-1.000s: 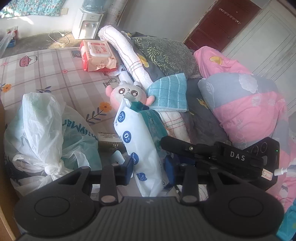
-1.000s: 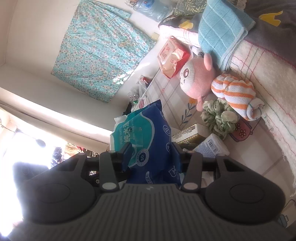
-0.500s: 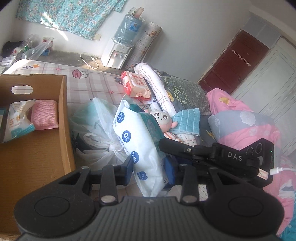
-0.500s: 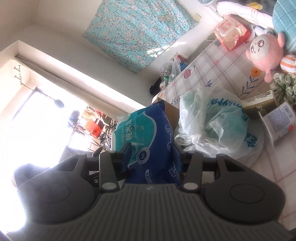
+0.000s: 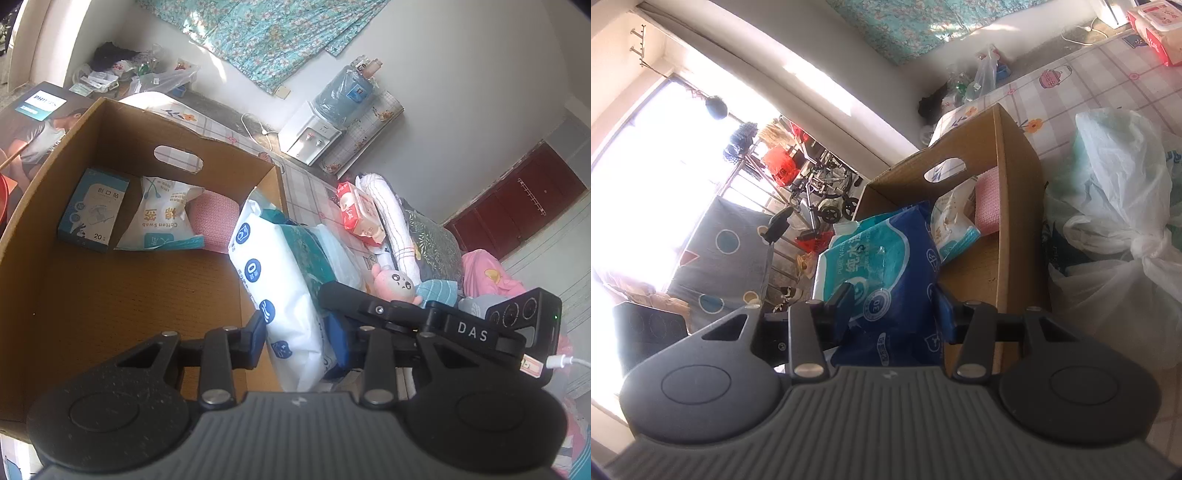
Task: Organize soft objects
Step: 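Lower the wet wipes pack into the box and open the left tool, then withdraw the open left tool up out of the box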
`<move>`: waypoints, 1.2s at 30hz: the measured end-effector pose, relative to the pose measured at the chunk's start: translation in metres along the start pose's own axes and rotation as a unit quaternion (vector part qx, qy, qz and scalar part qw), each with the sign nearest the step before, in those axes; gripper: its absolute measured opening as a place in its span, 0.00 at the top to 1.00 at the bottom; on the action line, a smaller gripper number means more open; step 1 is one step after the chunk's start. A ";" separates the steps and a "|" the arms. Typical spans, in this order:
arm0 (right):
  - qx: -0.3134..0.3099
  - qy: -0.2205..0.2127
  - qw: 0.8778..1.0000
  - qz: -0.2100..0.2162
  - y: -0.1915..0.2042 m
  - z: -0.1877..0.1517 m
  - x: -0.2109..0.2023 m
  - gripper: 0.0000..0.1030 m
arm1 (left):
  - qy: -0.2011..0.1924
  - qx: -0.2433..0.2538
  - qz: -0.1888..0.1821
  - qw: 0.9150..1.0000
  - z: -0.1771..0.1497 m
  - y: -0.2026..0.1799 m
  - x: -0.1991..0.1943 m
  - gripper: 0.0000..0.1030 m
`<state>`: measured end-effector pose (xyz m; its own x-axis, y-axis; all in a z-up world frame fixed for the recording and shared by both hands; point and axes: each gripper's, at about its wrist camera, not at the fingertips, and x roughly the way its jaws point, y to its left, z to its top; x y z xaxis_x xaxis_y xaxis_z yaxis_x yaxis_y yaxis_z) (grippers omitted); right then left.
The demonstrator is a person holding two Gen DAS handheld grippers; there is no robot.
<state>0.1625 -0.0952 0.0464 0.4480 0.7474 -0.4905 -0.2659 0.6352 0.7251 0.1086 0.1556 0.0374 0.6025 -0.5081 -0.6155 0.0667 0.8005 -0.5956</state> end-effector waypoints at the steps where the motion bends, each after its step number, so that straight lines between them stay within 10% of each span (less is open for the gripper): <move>1: -0.008 -0.004 1.000 -0.014 0.002 0.002 0.004 0.55 | 0.006 -0.005 -0.004 1.000 0.004 0.006 0.006 0.63; 10: -0.029 -0.045 0.997 -0.051 -0.018 0.004 -0.012 0.55 | 0.119 -0.077 0.074 0.987 0.016 0.073 0.093 0.60; 19: 0.001 -0.067 0.997 -0.049 -0.048 0.003 -0.036 0.55 | 0.191 -0.046 0.116 0.974 0.011 0.065 0.114 0.55; 31: 0.019 -0.065 0.997 -0.039 -0.064 -0.001 -0.035 0.55 | 0.239 -0.012 0.157 0.958 0.009 0.049 0.117 0.45; 36: 0.029 -0.061 0.997 -0.035 -0.071 -0.004 -0.032 0.55 | 0.251 -0.012 0.173 0.952 0.006 0.051 0.122 0.26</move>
<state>0.1636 -0.1636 0.0092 0.5650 0.6703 -0.4812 -0.1817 0.6699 0.7199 0.1910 0.1365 -0.0652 0.1289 -0.3077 -0.9427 -0.0885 0.9433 -0.3200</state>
